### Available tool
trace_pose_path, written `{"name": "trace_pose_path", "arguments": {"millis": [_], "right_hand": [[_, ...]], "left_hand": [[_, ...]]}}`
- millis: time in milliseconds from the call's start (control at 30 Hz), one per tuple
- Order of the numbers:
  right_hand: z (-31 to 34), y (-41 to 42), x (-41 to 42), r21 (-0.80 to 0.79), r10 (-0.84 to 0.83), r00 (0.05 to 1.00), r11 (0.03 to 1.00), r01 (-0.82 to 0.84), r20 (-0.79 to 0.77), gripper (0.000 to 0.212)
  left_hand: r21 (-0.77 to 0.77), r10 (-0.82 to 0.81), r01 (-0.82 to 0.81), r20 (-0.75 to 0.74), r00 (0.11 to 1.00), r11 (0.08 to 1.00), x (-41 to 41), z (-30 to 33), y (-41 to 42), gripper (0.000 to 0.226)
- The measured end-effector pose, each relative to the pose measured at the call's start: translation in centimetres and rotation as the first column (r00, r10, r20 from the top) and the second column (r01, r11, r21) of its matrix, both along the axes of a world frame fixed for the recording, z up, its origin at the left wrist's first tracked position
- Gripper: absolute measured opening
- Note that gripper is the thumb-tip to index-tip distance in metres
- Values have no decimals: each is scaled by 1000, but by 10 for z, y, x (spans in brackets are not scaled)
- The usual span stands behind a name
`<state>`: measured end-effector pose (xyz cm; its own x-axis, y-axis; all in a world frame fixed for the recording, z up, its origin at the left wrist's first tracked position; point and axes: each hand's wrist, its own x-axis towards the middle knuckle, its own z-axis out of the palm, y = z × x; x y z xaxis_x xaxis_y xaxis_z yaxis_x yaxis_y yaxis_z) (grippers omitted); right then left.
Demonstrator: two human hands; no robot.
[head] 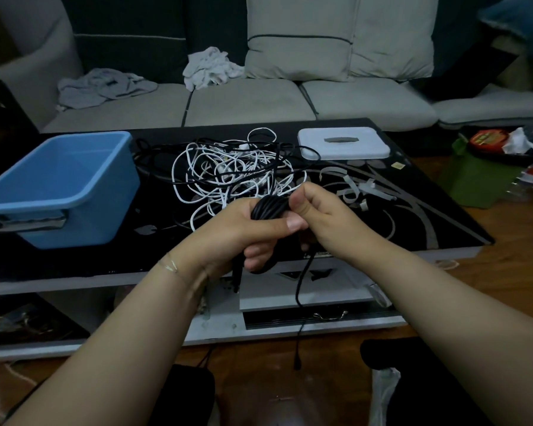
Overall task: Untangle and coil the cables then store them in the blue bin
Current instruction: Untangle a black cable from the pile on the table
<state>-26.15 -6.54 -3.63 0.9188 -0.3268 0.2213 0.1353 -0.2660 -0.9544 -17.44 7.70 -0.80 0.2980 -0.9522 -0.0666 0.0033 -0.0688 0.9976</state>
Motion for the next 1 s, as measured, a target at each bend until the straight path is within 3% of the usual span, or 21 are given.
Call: {"name": "trace_pose_path", "arguments": {"millis": [67,167,334,467,534,601,634,701,801,902,1002], "right_hand": [[-1,2,1,39,-2,1000,999,3,-11,69],[2,6,-1,104,-20,998,994,26,-53,54],[3,10,1,268,2,995,963,25,-103,48],[-5,8,7,442,59,991,897,1,-121,34],[-11,11,9,331,31,987,943,23,-155,27],[-19,16,10,-43,-75,978,997,68,-194,21],[-21,18,10,-206,-113,973,976,70,-202,20],[-24,21,8,-351,-119,961,936,26,-248,18],[-19,22,5,-340,-28,936,935,-99,-350,11],[-14,22,1,-157,114,882,966,-207,-458,42],[-19,22,1,-205,78,852,955,-213,-518,54]], "left_hand": [[2,19,-19,-50,999,1000,1,-3,0,35],[-49,-7,-2,-182,983,999,1,-8,2,16],[-122,-12,-26,-307,952,992,-7,-12,0,24],[-175,105,-204,-452,886,963,-13,-7,-5,34],[-184,144,-263,-488,861,947,-12,-5,-7,37],[-190,180,-304,-486,855,934,-9,-3,-6,37],[-193,193,-320,-486,853,928,-6,-3,-6,37],[-207,203,-335,-478,855,919,-5,-3,-5,40],[-230,209,-337,-447,870,913,-5,-5,-5,49],[-240,211,-339,-437,874,910,-6,-5,-4,54],[-238,248,-380,-443,862,894,-4,-4,-4,46]]}}
